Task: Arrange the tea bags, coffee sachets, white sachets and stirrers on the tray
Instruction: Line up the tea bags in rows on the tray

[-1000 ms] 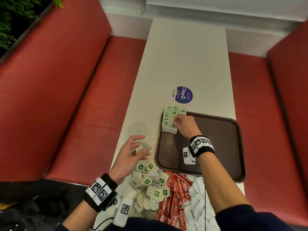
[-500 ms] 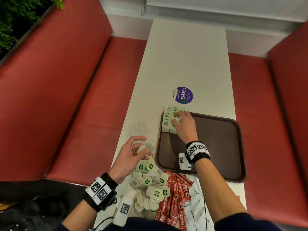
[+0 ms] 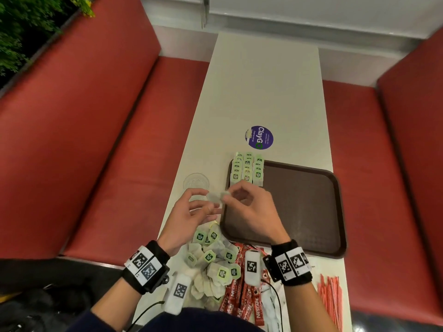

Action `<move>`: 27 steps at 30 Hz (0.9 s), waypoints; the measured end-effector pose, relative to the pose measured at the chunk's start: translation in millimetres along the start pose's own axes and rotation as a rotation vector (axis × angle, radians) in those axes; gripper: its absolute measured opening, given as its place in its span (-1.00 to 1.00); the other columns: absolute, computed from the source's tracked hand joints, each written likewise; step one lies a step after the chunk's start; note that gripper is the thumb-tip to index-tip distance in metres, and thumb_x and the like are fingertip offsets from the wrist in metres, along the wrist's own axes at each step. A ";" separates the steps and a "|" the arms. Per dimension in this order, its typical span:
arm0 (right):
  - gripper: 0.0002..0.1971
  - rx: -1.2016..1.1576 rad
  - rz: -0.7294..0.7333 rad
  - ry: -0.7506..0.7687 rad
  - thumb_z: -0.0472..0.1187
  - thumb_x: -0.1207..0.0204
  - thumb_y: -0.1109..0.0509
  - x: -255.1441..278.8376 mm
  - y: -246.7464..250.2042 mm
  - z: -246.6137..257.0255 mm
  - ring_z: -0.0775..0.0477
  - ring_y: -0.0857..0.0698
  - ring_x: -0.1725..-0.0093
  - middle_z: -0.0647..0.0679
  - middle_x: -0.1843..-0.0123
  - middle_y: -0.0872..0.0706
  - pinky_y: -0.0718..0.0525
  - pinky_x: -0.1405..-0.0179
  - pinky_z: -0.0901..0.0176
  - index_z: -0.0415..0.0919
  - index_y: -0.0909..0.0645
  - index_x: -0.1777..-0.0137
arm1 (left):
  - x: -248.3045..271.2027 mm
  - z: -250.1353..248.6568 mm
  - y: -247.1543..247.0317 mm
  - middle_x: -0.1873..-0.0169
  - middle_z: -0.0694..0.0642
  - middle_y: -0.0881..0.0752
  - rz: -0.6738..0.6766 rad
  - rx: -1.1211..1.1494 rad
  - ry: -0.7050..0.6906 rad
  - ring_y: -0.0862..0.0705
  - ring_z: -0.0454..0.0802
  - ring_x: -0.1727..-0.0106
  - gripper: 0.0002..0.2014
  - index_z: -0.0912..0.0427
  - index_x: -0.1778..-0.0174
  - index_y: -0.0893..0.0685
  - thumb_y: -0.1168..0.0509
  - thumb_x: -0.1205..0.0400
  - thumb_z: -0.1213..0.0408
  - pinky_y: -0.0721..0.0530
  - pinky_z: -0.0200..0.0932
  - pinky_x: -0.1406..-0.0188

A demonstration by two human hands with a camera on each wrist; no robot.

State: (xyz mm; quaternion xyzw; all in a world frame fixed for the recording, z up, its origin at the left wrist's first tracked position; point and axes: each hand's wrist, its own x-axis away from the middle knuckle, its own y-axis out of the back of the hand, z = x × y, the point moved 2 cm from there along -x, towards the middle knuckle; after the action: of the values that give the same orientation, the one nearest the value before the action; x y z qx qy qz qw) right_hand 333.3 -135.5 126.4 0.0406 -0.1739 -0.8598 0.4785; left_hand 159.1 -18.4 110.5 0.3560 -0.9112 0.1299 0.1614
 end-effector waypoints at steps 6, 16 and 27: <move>-0.88 0.337 -0.221 0.458 -0.23 -0.61 -0.71 21.8 -3.7 1.1 0.06 -0.78 -0.10 -0.01 -0.15 -0.77 -0.80 -0.08 0.15 -0.20 -0.84 -0.04 | 5.9 -17.3 -10.1 -0.03 0.38 -0.89 0.031 0.046 0.072 -0.91 0.33 -0.08 -0.56 0.41 -0.25 -0.73 -0.26 -0.88 0.01 -0.90 0.11 -0.18; -0.70 0.081 -0.188 0.206 -0.01 -0.61 -0.74 37.8 1.6 10.3 -0.06 -0.81 -0.19 0.10 -0.20 -0.80 -0.82 -0.18 0.03 0.00 -0.78 -0.26 | 0.6 -22.2 -19.3 0.10 -0.06 -0.88 0.029 -0.404 -0.246 -0.88 -0.03 0.00 -0.95 0.08 -0.08 -0.83 -0.47 -0.80 0.22 -0.92 0.10 -0.06; -0.93 -0.206 -0.231 0.042 -0.22 -0.70 -0.62 42.6 16.6 8.8 -0.11 -0.85 -0.10 0.00 -0.04 -0.88 -0.81 -0.21 -0.04 -0.12 -0.80 -0.11 | -2.9 -19.9 -33.8 -0.02 -0.15 -0.90 0.108 -0.496 -0.222 -0.86 -0.18 -0.12 -0.79 -0.06 -0.21 -0.82 -0.61 -0.68 0.18 -0.87 -0.03 -0.18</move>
State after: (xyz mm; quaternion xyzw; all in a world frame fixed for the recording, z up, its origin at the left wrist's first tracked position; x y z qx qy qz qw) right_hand 321.7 -176.8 144.4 0.0289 -0.0691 -0.9214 0.3813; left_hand 188.5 -33.7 131.7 0.2688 -0.9449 -0.1286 0.1356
